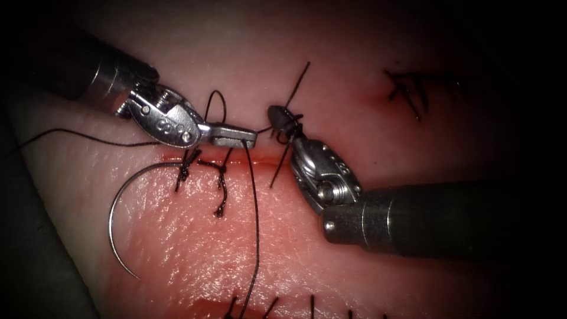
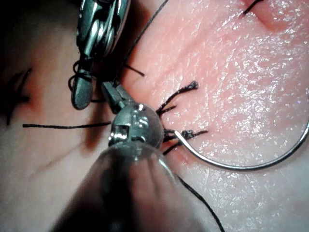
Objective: Wound Closure
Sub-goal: Grab the short tail with the right gripper
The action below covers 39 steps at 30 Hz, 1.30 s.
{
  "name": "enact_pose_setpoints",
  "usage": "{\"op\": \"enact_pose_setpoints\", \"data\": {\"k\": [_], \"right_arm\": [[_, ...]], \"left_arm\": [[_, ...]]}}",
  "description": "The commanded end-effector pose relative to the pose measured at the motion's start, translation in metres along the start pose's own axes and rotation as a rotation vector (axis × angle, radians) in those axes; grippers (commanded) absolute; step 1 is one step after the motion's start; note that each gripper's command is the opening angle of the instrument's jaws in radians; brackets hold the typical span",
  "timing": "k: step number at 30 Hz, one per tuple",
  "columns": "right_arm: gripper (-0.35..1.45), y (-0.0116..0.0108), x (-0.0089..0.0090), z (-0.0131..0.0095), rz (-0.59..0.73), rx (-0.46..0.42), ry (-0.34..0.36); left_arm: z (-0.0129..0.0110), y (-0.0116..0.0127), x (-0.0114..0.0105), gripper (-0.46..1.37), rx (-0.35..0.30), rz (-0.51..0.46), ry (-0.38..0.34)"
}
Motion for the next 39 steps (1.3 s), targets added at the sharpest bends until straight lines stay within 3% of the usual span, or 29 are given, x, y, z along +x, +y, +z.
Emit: {"op": "enact_pose_setpoints", "data": {"k": [1,3,7,11,13,23,39], "right_arm": [[-0.14,0.0000,0.0000,0.0000,0.000,0.001,0.000],[-0.08,-0.0001,0.0000,0.0000,0.000,0.000,0.000],[0.21,-0.0001,0.0000,-0.0002,-0.006,0.001,-0.001],[0.85,-0.0001,0.0000,-0.0002,-0.006,0.001,-0.001],[1.00,-0.0001,0.0000,-0.0002,-0.006,0.001,-0.001],[1.03,0.0016,0.0008,-0.0004,-0.010,-0.016,0.009],[1.00,0.0052,0.0013,0.0035,-0.022,-0.060,-0.012]], "left_arm": [[0.0000,0.0000,0.0000,-0.35,-0.003,0.000,0.001],[0.0000,0.0000,0.0000,-0.35,-0.003,0.000,0.001],[0.0000,0.0001,0.0001,-0.35,-0.003,0.000,0.000],[0.0000,0.0002,0.0003,-0.35,-0.004,0.000,0.003],[0.0000,0.0002,0.0004,-0.35,-0.003,0.000,0.002],[0.0009,0.0005,0.0006,-0.35,-0.006,0.002,0.011],[0.0025,-0.0002,-0.0001,-0.35,-0.004,0.000,0.016]]}}
